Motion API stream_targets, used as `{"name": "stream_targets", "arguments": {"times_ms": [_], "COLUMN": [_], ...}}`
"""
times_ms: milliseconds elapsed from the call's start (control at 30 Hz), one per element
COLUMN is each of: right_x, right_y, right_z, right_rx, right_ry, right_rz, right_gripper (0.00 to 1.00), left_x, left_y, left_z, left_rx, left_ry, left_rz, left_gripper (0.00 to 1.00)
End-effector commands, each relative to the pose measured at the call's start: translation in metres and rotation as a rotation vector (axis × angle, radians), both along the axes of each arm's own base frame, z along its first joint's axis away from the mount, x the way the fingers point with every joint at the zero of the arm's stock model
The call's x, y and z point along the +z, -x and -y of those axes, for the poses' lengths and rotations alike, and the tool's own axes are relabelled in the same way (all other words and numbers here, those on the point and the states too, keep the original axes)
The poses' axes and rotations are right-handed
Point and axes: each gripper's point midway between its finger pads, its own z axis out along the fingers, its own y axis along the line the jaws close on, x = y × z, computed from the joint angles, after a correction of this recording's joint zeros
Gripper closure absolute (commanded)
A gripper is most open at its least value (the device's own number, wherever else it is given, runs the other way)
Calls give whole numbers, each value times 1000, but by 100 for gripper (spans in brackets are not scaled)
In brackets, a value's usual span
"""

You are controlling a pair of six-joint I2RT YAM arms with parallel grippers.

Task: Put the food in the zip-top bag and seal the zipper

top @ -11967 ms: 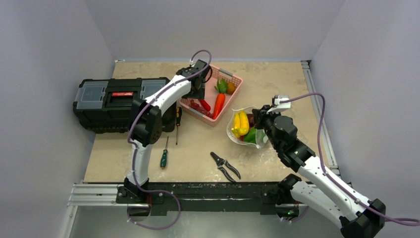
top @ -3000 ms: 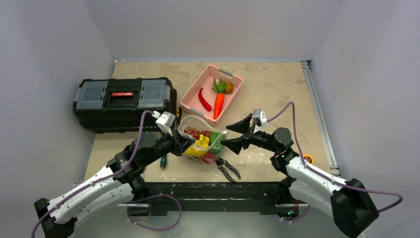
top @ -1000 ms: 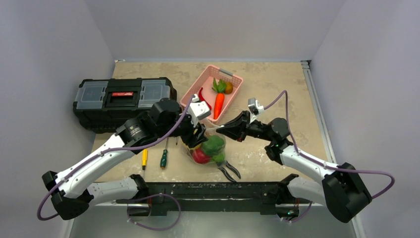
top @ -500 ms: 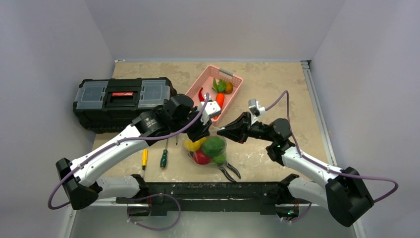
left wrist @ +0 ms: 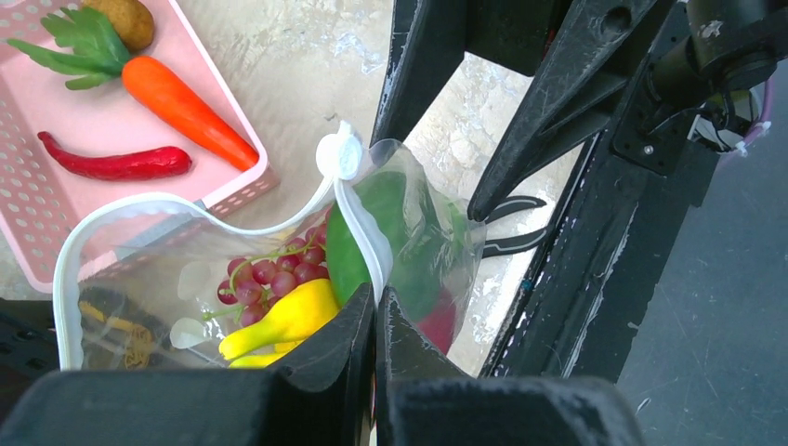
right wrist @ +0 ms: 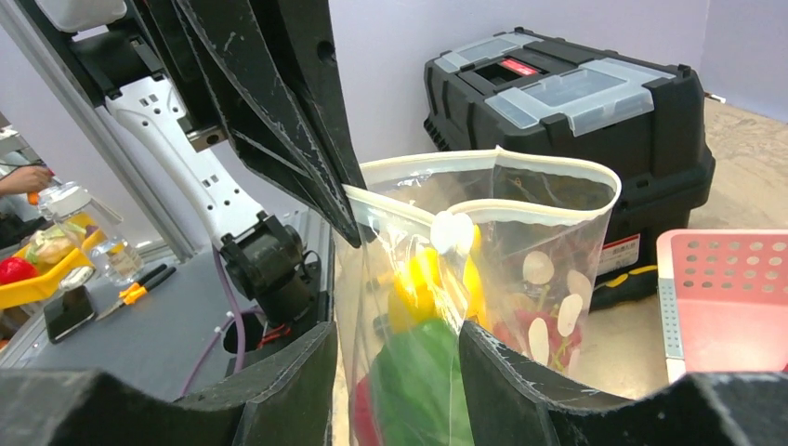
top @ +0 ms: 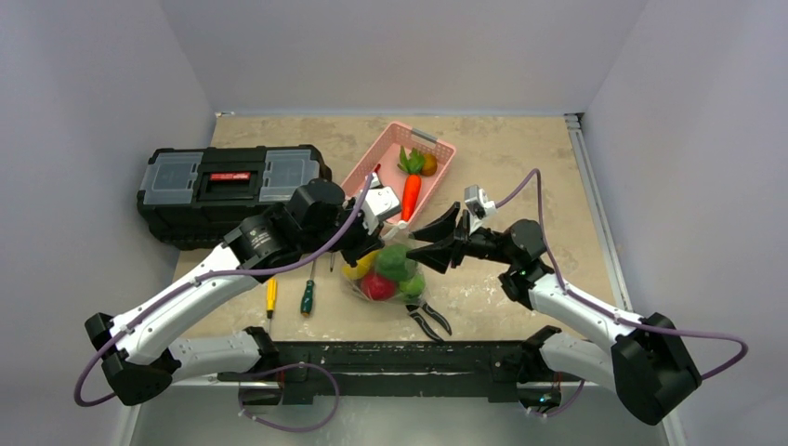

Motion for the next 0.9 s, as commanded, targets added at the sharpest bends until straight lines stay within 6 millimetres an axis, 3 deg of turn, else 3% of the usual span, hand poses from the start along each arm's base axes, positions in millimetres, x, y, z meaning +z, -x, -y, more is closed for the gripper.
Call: {"name": "stream_targets", "arguments": {"times_ms": [0,200,600,700,800,867], "right_x": [20,25,6,4,9,11], "right_y": [-5,-11,-32,-26,-14,-8], "right_z": [1,-5,-22,-23,-22,-24], "right_rx": [-23,-6,23,51,98,129], "right_ry": [-28,-56,-11,-21,-53,-61], "right_rz": [72,54,-8,-9,7,10], "right_gripper": [49,49,46,52,65,72], "left_x": [21,18,11,8,2,-1], "left_y": [0,1,9,9,6,3], "left_z": [4,4,5,4,1,-2], "left_rx": [4,0,-12,-4,20,40], "left_ry": [76,72,91,86,62,42], "left_rz": [28,20,-21,-27,-28,-30], "left_gripper": [100,100,100,100,100,95]}}
